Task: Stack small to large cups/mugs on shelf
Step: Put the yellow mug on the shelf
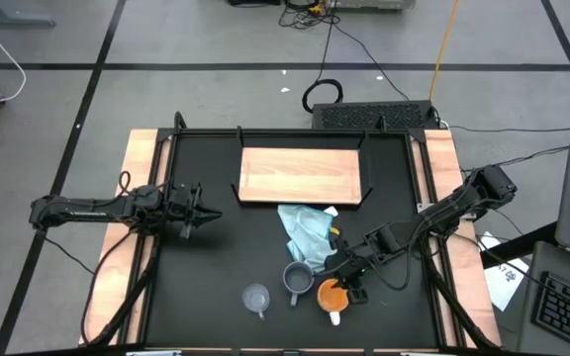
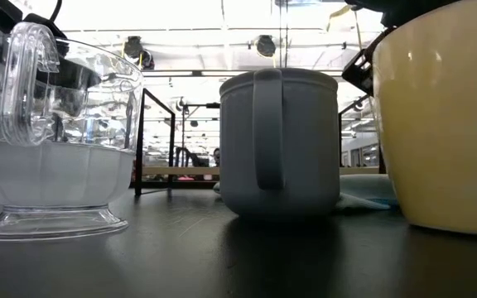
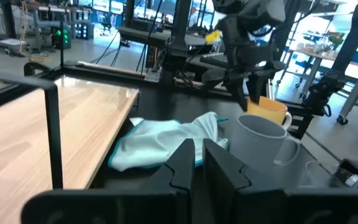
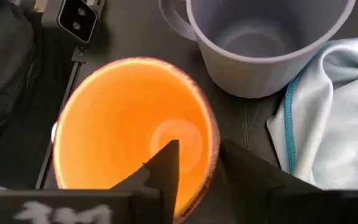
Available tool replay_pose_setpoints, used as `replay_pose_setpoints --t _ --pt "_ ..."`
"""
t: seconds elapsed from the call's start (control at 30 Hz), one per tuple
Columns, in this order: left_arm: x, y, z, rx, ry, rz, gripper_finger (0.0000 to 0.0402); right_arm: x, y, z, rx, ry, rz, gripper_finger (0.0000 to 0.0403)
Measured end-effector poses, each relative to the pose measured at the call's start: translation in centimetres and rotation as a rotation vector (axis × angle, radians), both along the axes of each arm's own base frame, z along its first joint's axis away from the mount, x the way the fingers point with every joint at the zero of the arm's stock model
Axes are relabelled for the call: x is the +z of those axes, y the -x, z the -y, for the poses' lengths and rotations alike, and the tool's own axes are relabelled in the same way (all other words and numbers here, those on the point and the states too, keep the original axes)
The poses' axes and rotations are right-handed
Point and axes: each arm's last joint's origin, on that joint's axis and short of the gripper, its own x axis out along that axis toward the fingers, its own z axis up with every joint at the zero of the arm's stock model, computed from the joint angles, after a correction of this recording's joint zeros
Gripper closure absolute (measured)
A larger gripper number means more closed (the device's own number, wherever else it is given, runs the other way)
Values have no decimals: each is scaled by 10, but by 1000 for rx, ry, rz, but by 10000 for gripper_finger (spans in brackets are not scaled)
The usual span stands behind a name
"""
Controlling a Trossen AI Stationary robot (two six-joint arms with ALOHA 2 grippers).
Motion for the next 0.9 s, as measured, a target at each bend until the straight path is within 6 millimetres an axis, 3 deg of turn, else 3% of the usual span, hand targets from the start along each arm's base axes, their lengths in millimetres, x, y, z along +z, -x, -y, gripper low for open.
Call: replay_pose_setpoints --t 0.27,0.5,0.73,0.9 --pt "0 0 0 0 0 -2 369 -1 -1 5 -25 3 -11 388" --pt "-1 0 0 0 0 -7 369 0 -2 5 -26 3 -14 392" --pt "-1 0 0 0 0 -7 369 35 -6 2 -52 178 -10 395" --pt "-1 0 0 0 1 -16 369 52 -7 0 -38 205 1 395"
